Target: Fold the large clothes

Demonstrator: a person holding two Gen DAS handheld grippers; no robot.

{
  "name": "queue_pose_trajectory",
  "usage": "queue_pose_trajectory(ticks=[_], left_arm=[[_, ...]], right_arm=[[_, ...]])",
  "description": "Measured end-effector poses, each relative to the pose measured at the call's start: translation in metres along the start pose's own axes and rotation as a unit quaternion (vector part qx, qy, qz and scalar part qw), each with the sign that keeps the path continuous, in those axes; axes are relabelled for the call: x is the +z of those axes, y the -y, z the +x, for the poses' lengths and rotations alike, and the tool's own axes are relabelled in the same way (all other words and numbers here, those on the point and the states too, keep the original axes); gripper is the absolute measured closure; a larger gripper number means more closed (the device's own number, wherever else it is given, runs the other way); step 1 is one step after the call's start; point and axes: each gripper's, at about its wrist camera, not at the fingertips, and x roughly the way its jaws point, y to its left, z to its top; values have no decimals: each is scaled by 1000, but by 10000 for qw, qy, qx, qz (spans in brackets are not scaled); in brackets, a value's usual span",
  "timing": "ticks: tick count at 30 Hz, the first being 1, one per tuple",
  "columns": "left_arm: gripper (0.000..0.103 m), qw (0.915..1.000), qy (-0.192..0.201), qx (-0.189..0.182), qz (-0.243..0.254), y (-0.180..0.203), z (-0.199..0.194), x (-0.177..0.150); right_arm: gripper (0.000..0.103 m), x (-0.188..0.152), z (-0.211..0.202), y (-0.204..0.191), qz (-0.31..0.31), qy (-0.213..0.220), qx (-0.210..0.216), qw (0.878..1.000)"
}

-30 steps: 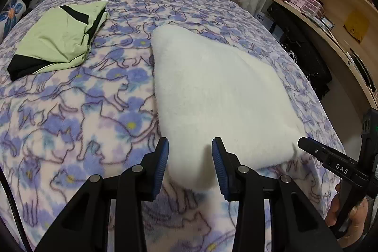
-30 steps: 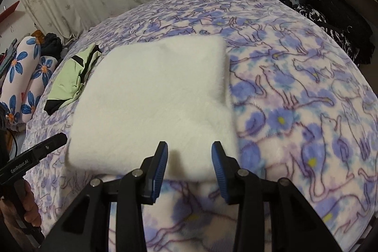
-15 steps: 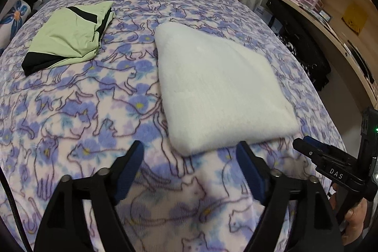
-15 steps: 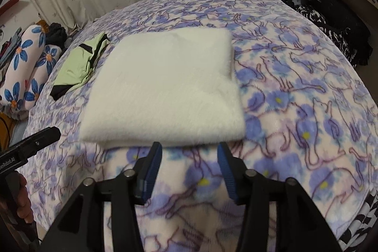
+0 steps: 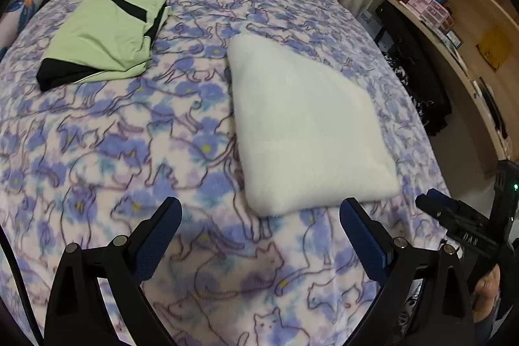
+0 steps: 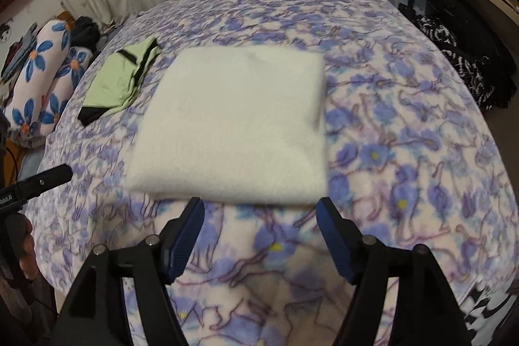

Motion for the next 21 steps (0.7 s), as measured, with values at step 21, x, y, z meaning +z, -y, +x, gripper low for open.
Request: queue_pose_trajectory(ticks=[21], left_arm=[[6,9888,-821,-1200,-341,-5,133,72]], right_arm=[[31,75,124,99,1049,-913,1486,9791]])
